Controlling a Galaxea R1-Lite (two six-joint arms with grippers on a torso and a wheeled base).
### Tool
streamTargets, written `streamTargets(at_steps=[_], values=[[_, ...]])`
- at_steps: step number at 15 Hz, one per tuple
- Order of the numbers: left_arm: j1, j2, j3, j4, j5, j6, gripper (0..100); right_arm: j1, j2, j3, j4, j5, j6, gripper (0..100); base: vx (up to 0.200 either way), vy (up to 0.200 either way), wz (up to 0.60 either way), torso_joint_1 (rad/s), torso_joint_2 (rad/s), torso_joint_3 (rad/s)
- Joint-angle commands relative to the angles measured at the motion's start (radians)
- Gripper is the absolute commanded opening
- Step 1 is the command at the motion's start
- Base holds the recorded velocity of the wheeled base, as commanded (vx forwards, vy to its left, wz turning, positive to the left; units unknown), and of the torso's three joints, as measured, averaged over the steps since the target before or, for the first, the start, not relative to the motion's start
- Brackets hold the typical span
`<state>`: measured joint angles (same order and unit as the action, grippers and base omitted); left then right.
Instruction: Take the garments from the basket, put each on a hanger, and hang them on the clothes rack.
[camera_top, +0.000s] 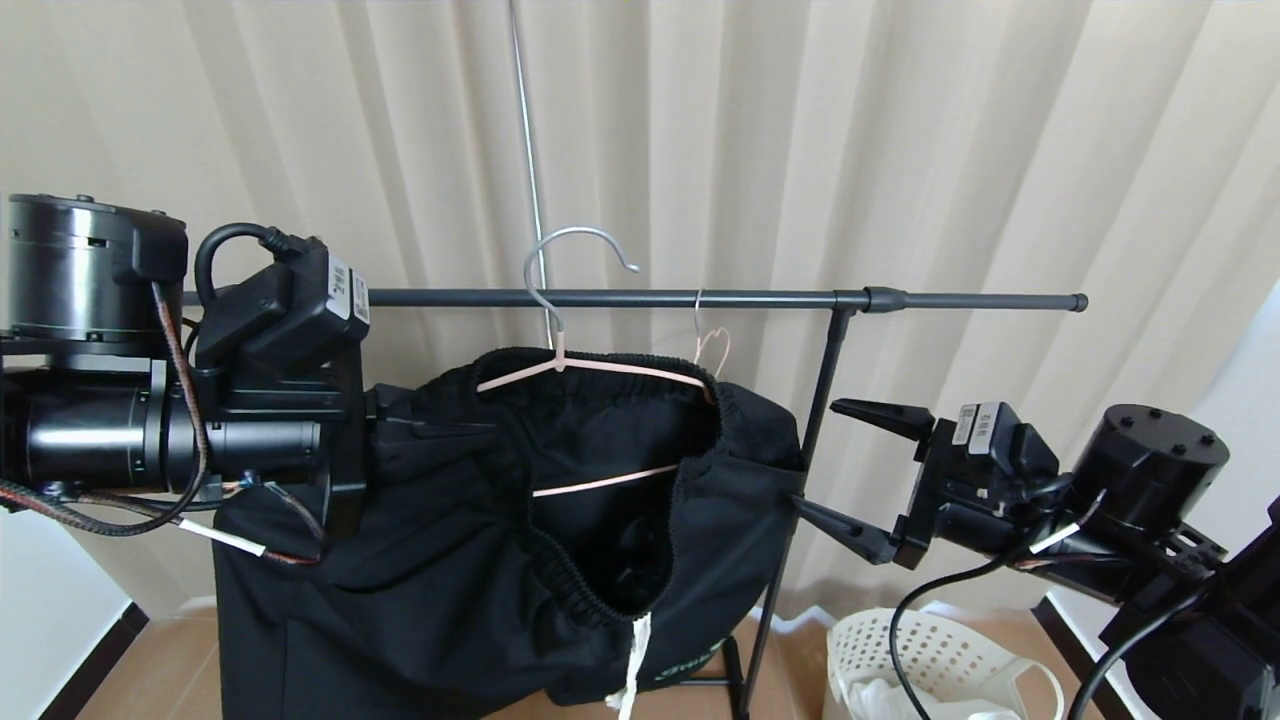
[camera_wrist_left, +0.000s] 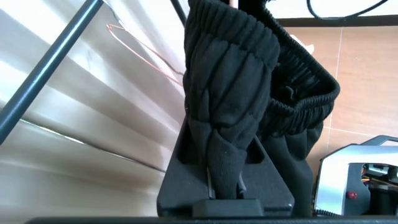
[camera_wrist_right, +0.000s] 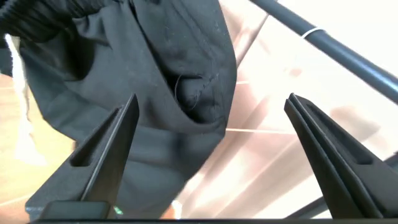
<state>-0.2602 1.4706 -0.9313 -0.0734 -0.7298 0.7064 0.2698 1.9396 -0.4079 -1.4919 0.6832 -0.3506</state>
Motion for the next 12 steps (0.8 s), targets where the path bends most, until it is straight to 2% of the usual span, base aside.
streamTargets(at_steps=[1, 5, 8, 11, 12], values=[[-0.002, -0.046, 0.011, 0.000, 0.000, -0.025, 0, -0.012, 0.064, -0.012, -0.004, 0.002, -0.001, 100, 0.000, 0.000, 0.00, 0.000, 0.00, 0.000], [-0.002, -0.081, 0.031, 0.000, 0.000, -0.033, 0, -0.001, 0.105, -0.011, -0.001, 0.004, -0.001, 100, 0.000, 0.000, 0.00, 0.000, 0.00, 0.000], [-0.010, -0.107, 0.048, 0.000, 0.000, -0.034, 0, 0.034, 0.196, -0.049, -0.005, -0.007, 0.004, 100, 0.000, 0.000, 0.00, 0.000, 0.00, 0.000], [-0.010, -0.112, 0.055, 0.000, 0.000, -0.034, 0, 0.051, 0.210, -0.055, -0.007, -0.039, 0.007, 100, 0.000, 0.000, 0.00, 0.000, 0.00, 0.000], [-0.010, -0.121, 0.057, 0.000, 0.000, -0.038, 0, 0.051, 0.210, -0.062, -0.007, -0.039, 0.010, 0, 0.000, 0.000, 0.00, 0.000, 0.00, 0.000]])
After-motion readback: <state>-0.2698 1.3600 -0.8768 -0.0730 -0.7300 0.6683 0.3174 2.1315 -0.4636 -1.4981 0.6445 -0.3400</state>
